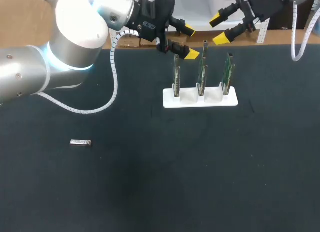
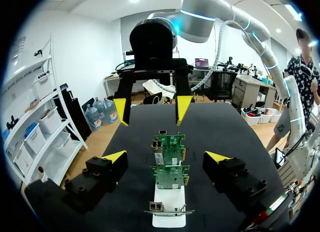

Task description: Pick up the optical module with the left hand, and insert it into the network port with the right hand.

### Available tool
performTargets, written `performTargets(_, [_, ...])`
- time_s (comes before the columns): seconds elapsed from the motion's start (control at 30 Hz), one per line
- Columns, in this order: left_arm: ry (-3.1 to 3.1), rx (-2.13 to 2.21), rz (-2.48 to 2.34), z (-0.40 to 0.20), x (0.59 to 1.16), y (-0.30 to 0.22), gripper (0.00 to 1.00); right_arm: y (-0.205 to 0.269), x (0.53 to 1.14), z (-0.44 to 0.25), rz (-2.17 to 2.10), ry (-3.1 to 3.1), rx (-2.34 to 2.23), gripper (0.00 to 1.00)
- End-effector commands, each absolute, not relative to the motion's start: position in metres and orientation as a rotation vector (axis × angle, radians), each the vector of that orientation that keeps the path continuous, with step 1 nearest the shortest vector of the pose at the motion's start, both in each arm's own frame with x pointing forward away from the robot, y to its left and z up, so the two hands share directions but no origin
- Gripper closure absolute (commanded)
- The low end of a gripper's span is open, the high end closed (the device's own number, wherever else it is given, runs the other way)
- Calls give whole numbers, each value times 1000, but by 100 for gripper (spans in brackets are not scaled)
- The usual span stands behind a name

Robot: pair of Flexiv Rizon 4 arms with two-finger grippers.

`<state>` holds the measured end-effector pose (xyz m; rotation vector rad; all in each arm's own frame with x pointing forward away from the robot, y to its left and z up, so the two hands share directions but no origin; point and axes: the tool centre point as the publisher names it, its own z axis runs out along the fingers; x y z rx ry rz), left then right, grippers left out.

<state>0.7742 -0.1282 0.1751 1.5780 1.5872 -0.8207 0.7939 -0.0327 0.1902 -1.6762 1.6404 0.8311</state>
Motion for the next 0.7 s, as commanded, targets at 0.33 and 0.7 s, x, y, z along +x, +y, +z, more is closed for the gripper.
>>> performTargets(0.33, [1596, 1582, -818, 177, 775, -129, 0, -37, 791, 193, 838, 1619, -1669, 100])
performTargets(0.7, [1596, 1582, -818, 177, 775, -129, 0, -29, 787, 197, 859, 1589, -1687, 100])
